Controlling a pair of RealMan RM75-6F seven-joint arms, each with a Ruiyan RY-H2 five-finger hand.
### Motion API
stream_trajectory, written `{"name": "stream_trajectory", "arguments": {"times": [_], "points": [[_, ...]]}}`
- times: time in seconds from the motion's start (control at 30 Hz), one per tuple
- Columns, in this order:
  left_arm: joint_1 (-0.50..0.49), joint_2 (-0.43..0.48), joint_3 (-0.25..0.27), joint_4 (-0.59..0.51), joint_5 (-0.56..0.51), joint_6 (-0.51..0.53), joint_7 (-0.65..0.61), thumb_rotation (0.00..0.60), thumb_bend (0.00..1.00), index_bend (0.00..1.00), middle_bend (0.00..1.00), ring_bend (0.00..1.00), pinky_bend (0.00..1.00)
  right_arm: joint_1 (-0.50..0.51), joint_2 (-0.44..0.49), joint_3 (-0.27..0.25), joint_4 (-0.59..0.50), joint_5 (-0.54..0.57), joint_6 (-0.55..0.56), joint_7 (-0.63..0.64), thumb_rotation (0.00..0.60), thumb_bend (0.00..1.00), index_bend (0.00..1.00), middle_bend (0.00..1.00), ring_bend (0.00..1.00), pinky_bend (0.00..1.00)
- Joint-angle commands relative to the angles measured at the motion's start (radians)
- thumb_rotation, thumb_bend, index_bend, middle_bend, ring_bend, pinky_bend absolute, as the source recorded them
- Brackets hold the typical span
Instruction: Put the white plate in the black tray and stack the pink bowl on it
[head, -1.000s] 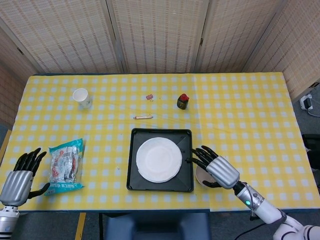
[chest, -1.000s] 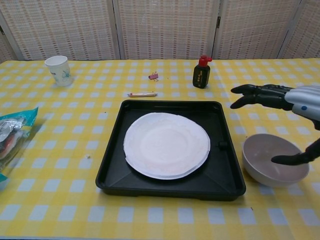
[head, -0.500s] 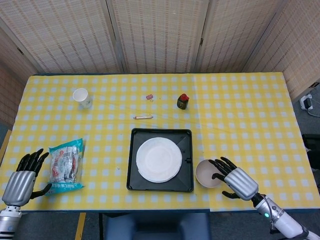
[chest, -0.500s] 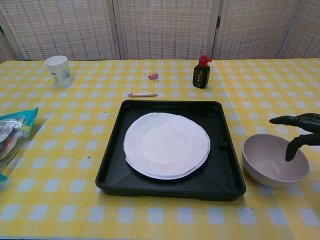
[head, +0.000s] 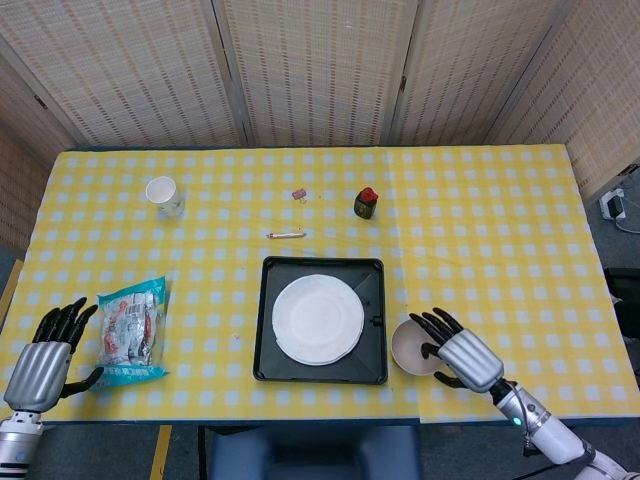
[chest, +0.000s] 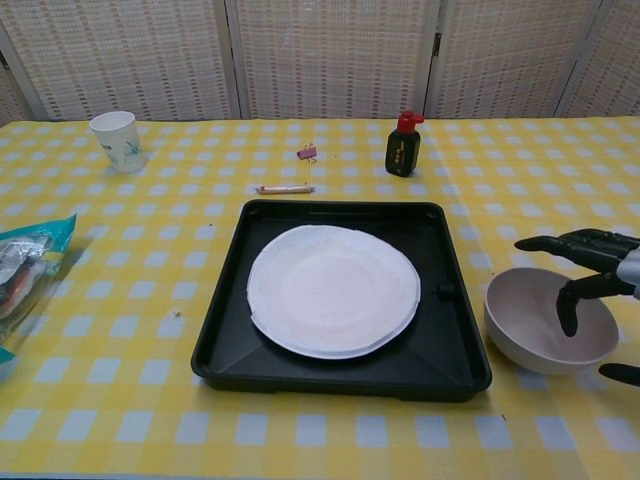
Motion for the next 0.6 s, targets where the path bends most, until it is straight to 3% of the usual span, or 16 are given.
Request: {"name": "stream_trajectory", "arguments": {"times": [0.03,0.27,0.6], "points": [[0.0,0.001,0.0,0.0,0.0,0.001,-0.001,0.6,0.28,0.0,0.0,0.03,0.01,0.006,-0.011,0.004,0.007,-0.004,-0.007,-0.002,0.6,0.33,0.51,0.0,0.0,0.0],[0.0,0.003,-0.001,0.002,-0.002,0.001,-0.007,0.6,0.28,0.0,0.0,0.03,0.01,0.012,-0.035,0.011,0.029,-0.009,-0.012,0.002,0.6,0.42,0.58,0.0,0.0,0.0],[0.001,0.003,-0.001,0.003,0.0,0.003,-0.008,0.6,0.28,0.0,0.0,0.03,0.01,0.009,-0.04,0.022,0.036,-0.018,0.019,-0.005,0.6,0.45,0.62,0.0,0.0,0.0]]}}
